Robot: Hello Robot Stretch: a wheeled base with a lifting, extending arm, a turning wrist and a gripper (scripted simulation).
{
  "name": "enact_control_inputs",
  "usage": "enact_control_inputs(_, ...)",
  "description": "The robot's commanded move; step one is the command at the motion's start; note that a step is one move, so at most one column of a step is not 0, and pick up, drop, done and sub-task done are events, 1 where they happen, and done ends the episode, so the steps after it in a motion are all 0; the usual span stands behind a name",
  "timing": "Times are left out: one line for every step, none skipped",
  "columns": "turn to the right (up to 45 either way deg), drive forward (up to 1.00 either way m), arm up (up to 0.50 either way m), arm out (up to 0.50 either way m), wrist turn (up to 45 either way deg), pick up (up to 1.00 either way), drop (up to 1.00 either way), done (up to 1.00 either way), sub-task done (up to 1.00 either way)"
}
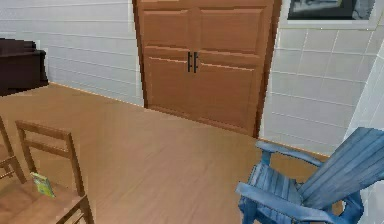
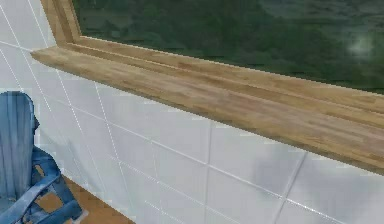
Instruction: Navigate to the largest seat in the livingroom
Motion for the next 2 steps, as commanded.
enact_control_inputs(-3.0,0.0,0.0,0.0,0.0,0.0,0.0,0.0,0.0)
enact_control_inputs(0.0,1.0,0.0,0.0,0.0,0.0,0.0,0.0,0.0)
